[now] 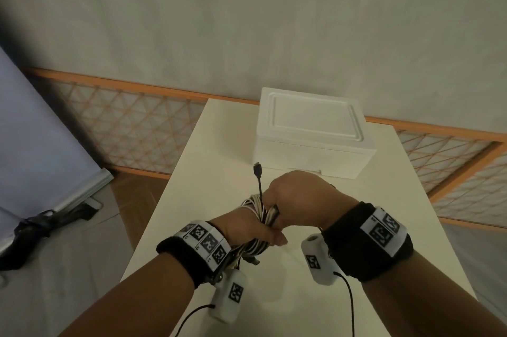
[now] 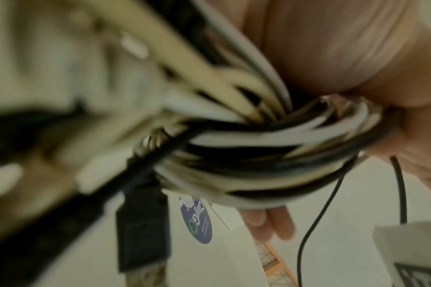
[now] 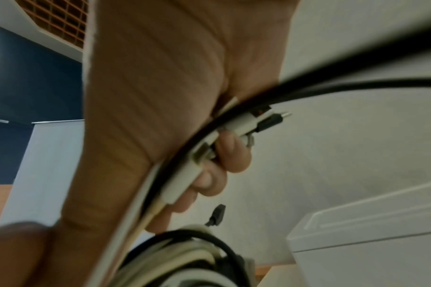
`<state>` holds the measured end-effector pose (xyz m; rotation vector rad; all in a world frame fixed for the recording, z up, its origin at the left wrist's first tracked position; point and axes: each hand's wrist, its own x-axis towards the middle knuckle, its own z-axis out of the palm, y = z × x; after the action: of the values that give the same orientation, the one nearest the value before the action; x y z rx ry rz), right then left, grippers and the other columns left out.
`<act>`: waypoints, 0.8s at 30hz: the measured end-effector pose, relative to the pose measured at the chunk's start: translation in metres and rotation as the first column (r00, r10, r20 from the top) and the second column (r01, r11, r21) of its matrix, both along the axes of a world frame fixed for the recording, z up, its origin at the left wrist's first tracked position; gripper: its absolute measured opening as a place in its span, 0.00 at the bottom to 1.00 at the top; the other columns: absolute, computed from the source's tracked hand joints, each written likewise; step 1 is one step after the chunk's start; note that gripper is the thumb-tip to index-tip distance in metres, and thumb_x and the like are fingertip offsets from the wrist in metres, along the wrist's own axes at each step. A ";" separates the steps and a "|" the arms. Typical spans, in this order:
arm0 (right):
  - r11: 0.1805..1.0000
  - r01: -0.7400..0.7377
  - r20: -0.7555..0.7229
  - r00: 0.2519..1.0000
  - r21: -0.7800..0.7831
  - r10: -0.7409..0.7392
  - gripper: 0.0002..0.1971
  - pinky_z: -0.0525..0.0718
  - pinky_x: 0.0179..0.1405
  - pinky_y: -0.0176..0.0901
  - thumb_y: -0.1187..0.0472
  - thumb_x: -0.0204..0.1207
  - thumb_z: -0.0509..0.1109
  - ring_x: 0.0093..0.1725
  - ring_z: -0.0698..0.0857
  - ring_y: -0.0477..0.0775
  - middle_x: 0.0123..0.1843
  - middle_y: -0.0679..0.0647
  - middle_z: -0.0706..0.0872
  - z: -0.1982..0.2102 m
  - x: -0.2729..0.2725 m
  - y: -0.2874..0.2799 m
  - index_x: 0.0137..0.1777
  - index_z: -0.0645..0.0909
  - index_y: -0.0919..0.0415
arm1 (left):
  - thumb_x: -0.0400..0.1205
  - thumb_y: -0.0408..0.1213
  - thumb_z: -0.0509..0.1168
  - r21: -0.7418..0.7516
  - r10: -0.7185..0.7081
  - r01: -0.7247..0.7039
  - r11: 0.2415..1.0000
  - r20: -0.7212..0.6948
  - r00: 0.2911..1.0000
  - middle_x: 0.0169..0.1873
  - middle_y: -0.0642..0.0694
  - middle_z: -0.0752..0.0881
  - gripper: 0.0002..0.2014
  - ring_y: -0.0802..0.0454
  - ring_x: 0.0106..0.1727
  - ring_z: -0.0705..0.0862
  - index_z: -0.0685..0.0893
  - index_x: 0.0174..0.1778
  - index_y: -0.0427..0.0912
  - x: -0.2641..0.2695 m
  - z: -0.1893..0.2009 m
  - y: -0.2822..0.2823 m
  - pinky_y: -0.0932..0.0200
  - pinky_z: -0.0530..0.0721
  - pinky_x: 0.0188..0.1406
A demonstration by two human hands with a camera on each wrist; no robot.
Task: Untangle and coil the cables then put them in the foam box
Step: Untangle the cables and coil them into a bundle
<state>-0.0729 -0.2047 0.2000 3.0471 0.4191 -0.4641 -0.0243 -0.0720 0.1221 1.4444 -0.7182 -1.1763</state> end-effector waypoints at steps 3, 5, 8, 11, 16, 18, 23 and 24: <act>0.997 0.008 -0.056 0.998 0.071 -0.004 0.10 0.75 0.34 0.41 0.51 0.64 0.76 0.39 0.80 0.48 0.38 0.50 0.86 0.000 0.004 -0.007 0.43 0.85 0.53 | 0.77 0.19 0.67 0.053 -0.023 0.029 0.998 -0.118 0.993 0.28 0.47 0.88 0.09 0.53 0.32 0.88 0.83 0.49 0.34 -0.005 -0.004 0.001 0.61 0.87 0.32; 0.991 0.025 -0.081 0.997 0.129 -0.015 0.10 0.76 0.32 0.39 0.48 0.62 0.77 0.36 0.80 0.46 0.35 0.49 0.86 -0.001 0.006 -0.010 0.38 0.84 0.52 | 0.75 0.25 0.67 0.039 -0.055 0.061 0.997 -0.145 0.988 0.25 0.47 0.86 0.13 0.50 0.29 0.86 0.80 0.56 0.31 -0.006 -0.006 0.002 0.60 0.85 0.31; 0.965 0.072 -0.058 0.997 0.252 -0.059 0.12 0.82 0.38 0.43 0.44 0.63 0.76 0.37 0.80 0.44 0.38 0.45 0.85 -0.007 0.004 -0.018 0.42 0.85 0.50 | 0.72 0.29 0.69 0.045 -0.087 0.092 0.995 -0.097 0.991 0.21 0.46 0.84 0.11 0.50 0.25 0.82 0.81 0.49 0.31 -0.002 -0.013 0.004 0.61 0.82 0.30; 0.861 -0.044 0.215 0.974 0.507 -0.077 0.19 0.83 0.53 0.51 0.53 0.63 0.71 0.53 0.84 0.45 0.53 0.44 0.87 -0.019 -0.005 -0.032 0.56 0.86 0.51 | 0.69 0.32 0.70 0.140 0.049 -0.048 0.989 -0.005 0.999 0.19 0.44 0.82 0.08 0.48 0.22 0.80 0.80 0.36 0.31 0.005 -0.022 0.010 0.60 0.80 0.30; 0.948 -0.268 0.110 0.961 0.173 0.252 0.41 0.46 0.81 0.59 0.56 0.64 0.72 0.83 0.56 0.52 0.81 0.46 0.65 -0.033 -0.018 0.000 0.79 0.62 0.45 | 0.78 0.30 0.67 0.354 -0.108 0.049 0.934 0.148 0.983 0.17 0.58 0.82 0.13 0.64 0.21 0.80 0.77 0.28 0.45 0.004 -0.024 0.006 0.69 0.78 0.29; 0.940 -0.287 0.029 0.958 0.186 0.287 0.43 0.46 0.80 0.58 0.54 0.63 0.75 0.81 0.61 0.51 0.78 0.46 0.70 -0.041 -0.015 0.003 0.80 0.61 0.47 | 0.81 0.29 0.64 0.415 -0.259 0.168 0.894 0.173 0.950 0.15 0.58 0.80 0.15 0.66 0.20 0.78 0.77 0.27 0.44 0.000 -0.022 0.004 0.67 0.78 0.32; 0.936 -0.207 0.025 0.978 0.284 0.209 0.37 0.73 0.68 0.46 0.49 0.62 0.79 0.60 0.81 0.50 0.64 0.49 0.82 -0.051 -0.020 -0.012 0.72 0.72 0.53 | 0.79 0.23 0.65 0.362 -0.318 0.284 0.888 0.038 0.947 0.20 0.53 0.82 0.16 0.60 0.22 0.80 0.80 0.25 0.42 -0.005 -0.022 0.010 0.67 0.80 0.27; 0.939 -0.185 0.021 0.982 0.290 0.188 0.35 0.75 0.66 0.45 0.49 0.62 0.79 0.58 0.82 0.50 0.62 0.48 0.83 -0.051 -0.020 -0.011 0.70 0.74 0.53 | 0.78 0.23 0.65 0.340 -0.310 0.283 0.897 0.027 0.950 0.20 0.53 0.82 0.17 0.59 0.22 0.80 0.80 0.24 0.42 -0.007 -0.022 0.010 0.67 0.80 0.26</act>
<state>-0.0930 -0.2156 0.1486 3.2366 0.8399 -0.4386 -0.0309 -0.0615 0.1004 1.7121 -0.8485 -1.5400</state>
